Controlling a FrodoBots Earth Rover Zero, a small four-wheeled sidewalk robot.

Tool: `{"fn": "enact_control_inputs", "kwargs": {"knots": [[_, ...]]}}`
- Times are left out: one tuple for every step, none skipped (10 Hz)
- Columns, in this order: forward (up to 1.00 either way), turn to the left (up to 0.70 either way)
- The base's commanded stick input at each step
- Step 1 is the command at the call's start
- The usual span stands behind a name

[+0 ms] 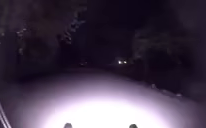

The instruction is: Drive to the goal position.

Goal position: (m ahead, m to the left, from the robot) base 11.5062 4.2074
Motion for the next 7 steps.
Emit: {"fn": "enact_control_inputs", "kwargs": {"knots": [[0.5, 0.0], [0.5, 0.0], [0.5, 0.0], [0.5, 0.0], [0.5, 0.0], [0.5, 0.0], [0.5, 0.0]]}}
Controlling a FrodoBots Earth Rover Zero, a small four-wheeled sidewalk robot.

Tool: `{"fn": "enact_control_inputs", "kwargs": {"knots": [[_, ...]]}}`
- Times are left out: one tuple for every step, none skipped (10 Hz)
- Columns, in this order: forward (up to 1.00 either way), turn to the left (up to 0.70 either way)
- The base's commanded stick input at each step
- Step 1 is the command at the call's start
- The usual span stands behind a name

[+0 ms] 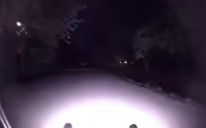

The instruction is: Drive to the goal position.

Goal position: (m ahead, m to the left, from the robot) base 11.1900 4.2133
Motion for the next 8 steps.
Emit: {"fn": "enact_control_inputs", "kwargs": {"knots": [[0.5, 0.0], [0.5, 0.0], [0.5, 0.0], [0.5, 0.0], [0.5, 0.0], [0.5, 0.0], [0.5, 0.0], [0.5, 0.0]]}}
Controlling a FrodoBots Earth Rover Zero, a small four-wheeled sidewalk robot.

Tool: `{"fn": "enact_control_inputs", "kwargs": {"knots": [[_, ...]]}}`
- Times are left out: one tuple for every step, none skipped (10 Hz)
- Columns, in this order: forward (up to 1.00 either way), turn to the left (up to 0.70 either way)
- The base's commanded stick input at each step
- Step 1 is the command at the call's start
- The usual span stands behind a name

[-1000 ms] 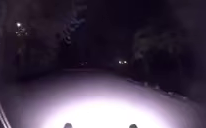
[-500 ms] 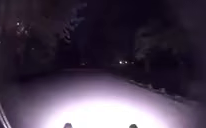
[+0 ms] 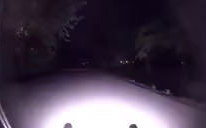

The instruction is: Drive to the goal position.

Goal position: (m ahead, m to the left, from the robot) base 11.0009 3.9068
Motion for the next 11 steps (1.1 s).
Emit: {"fn": "enact_control_inputs", "kwargs": {"knots": [[0.5, 0.0], [0.5, 0.0], [0.5, 0.0], [0.5, 0.0], [0.5, 0.0], [0.5, 0.0], [0.5, 0.0], [0.5, 0.0], [0.5, 0.0], [0.5, 0.0], [0.5, 0.0]]}}
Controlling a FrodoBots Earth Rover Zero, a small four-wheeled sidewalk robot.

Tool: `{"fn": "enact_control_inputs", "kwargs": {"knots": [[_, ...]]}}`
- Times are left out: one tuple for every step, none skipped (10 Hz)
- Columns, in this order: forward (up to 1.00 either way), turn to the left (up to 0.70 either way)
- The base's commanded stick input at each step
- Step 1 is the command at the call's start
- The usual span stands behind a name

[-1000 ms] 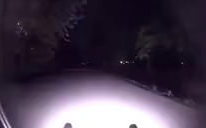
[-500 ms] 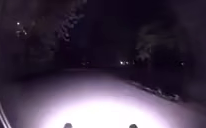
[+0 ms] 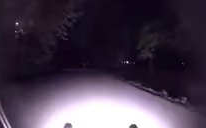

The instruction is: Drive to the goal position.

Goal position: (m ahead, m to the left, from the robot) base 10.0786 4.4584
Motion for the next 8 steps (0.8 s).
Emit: {"fn": "enact_control_inputs", "kwargs": {"knots": [[0.5, 0.0], [0.5, 0.04], [0.5, 0.23], [0.5, 0.48], [0.5, 0.0], [0.5, 0.0], [0.5, 0.0], [0.5, 0.0]]}}
